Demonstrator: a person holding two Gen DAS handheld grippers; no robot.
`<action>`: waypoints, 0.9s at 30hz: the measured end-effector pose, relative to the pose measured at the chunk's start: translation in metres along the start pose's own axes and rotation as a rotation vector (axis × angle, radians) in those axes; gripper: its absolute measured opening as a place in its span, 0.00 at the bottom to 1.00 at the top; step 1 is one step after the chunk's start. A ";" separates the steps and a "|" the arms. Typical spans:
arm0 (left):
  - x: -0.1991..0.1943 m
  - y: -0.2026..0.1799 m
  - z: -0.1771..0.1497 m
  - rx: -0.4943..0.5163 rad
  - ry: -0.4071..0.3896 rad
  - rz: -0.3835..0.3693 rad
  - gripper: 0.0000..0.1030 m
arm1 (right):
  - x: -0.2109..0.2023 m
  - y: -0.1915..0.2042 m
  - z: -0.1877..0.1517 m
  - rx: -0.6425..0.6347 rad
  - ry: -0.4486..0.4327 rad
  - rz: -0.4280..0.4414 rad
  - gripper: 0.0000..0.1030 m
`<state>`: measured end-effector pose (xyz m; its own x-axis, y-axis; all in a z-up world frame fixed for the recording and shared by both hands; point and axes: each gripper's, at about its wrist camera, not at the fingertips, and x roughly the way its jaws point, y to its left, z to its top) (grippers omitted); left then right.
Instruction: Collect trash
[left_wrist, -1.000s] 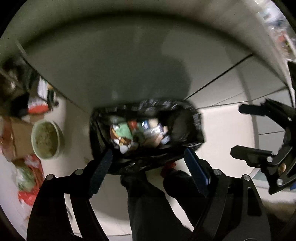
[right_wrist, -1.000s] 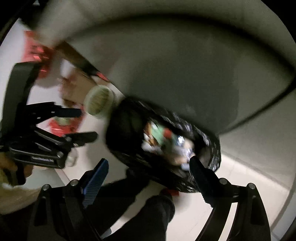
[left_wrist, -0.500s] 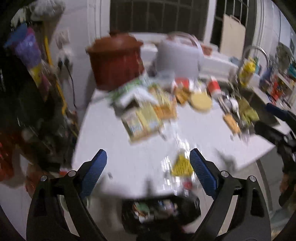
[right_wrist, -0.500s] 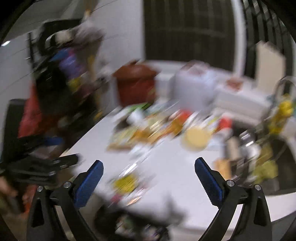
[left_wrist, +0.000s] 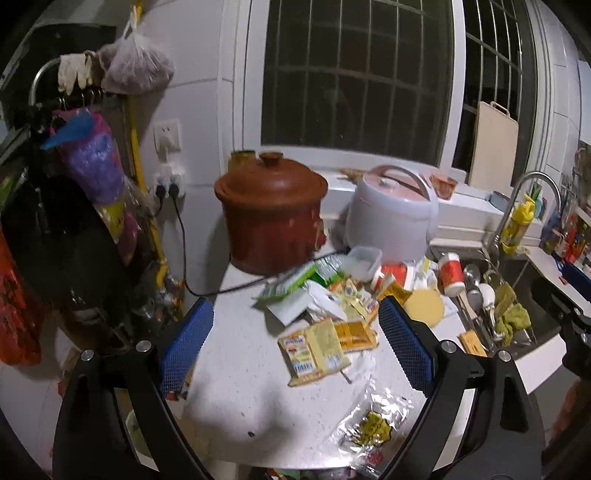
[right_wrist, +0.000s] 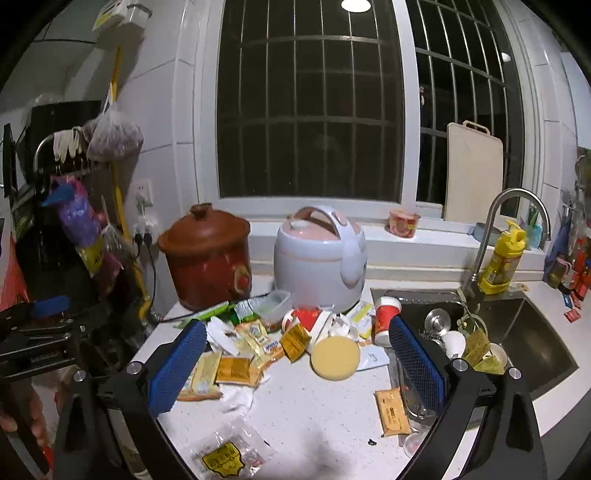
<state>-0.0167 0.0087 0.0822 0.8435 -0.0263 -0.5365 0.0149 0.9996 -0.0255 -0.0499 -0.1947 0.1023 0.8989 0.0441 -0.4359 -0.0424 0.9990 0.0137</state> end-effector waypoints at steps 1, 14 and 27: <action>-0.001 -0.001 0.003 0.003 -0.006 0.002 0.86 | -0.001 0.002 0.001 -0.001 -0.003 -0.004 0.95; -0.008 -0.007 0.012 0.017 -0.041 0.016 0.86 | -0.003 0.005 0.003 0.007 0.004 -0.019 0.95; -0.005 -0.009 0.014 0.019 -0.035 0.029 0.86 | -0.001 0.000 0.003 0.012 0.013 -0.007 0.95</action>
<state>-0.0133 0.0005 0.0964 0.8619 0.0026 -0.5071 0.0004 1.0000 0.0057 -0.0495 -0.1945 0.1057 0.8936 0.0373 -0.4472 -0.0312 0.9993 0.0210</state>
